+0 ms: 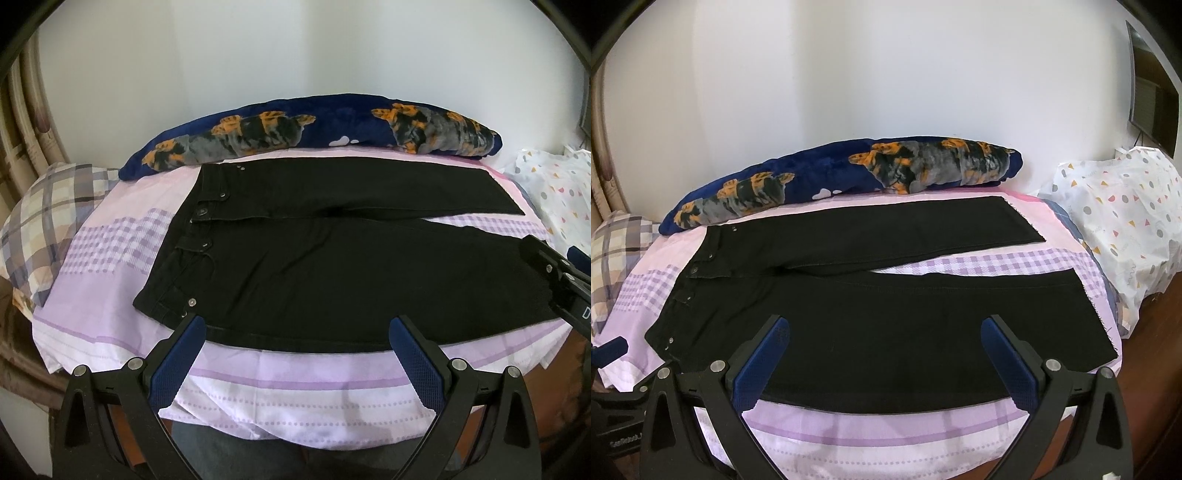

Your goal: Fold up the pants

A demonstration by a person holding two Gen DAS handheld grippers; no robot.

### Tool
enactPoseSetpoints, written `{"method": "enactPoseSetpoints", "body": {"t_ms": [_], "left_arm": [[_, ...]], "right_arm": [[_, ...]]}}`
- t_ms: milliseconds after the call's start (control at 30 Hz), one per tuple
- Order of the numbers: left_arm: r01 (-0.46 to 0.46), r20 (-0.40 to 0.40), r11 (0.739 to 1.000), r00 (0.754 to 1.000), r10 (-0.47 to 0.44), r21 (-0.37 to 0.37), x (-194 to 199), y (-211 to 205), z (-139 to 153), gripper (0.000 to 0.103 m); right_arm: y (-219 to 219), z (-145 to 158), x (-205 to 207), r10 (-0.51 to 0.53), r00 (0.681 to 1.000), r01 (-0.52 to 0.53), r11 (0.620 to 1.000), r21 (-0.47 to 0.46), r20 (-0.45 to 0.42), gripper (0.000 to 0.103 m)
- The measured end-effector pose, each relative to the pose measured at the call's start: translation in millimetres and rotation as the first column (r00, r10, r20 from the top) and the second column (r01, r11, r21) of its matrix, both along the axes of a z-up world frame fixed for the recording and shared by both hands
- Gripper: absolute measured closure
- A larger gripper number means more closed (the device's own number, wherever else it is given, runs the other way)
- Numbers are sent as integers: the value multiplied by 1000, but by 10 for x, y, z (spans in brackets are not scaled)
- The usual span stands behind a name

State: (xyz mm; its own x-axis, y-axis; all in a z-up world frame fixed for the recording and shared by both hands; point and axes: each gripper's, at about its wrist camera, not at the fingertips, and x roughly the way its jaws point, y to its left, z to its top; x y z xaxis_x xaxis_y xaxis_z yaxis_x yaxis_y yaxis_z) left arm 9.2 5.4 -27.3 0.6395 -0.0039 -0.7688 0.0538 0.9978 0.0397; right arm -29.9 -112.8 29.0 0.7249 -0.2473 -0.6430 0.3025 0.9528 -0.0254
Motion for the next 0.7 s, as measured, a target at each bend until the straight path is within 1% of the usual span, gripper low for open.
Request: {"method": "enactPoseSetpoints", "body": {"t_ms": [700], "left_arm": [[1,19,1000,1000,-1,9,115,31,-12,4]], "right_arm": [[-48,-20,15,-3,1000,3,1000,-2,-2,0]]}}
